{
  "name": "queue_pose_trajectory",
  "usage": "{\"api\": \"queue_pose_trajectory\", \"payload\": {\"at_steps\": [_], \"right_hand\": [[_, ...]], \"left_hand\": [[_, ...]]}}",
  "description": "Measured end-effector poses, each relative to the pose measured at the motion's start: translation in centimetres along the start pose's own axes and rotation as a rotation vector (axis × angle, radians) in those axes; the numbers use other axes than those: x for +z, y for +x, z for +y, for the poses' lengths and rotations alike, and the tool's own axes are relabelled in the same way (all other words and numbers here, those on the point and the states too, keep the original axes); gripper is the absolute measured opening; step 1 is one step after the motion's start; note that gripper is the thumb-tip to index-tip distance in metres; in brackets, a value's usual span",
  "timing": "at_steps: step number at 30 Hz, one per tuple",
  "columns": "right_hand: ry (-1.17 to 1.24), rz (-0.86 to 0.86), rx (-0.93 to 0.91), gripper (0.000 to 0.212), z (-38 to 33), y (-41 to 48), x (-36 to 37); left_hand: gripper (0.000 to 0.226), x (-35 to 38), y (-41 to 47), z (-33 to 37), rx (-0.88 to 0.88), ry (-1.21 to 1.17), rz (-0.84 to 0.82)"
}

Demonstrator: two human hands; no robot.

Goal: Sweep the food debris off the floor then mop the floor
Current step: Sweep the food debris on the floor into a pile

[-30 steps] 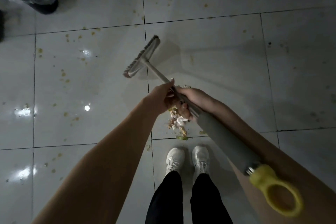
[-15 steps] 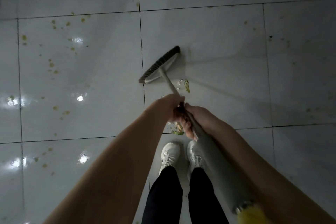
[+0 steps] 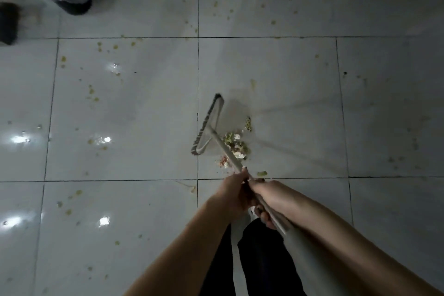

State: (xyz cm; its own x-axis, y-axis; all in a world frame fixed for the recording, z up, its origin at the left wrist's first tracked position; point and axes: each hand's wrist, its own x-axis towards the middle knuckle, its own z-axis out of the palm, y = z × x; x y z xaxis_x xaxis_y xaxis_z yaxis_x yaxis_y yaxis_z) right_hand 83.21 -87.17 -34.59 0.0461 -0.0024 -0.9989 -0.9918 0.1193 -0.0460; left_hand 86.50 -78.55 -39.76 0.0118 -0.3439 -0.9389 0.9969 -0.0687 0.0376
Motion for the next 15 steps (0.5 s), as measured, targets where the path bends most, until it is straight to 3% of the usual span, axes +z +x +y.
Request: {"api": "queue_pose_trajectory", "payload": {"at_steps": [8,12,15], "right_hand": [[-0.41,-0.167,0.016,0.042,1.2,4.0,6.7],[-0.616,-0.191,0.057,0.046,2.8,5.9,7.1],[-0.723,-0.186,0.047,0.046,4.4,6.5,5.0]], "left_hand": [[0.041,-7.7,-0.9,-4.1,0.045,-0.141,0.231],[0.04,-8.3,0.7,-6.6,-0.039,-0.126,0.332],[0.039,-6.2,2.2,-8.4,-0.074,-0.138,0.32]]}}
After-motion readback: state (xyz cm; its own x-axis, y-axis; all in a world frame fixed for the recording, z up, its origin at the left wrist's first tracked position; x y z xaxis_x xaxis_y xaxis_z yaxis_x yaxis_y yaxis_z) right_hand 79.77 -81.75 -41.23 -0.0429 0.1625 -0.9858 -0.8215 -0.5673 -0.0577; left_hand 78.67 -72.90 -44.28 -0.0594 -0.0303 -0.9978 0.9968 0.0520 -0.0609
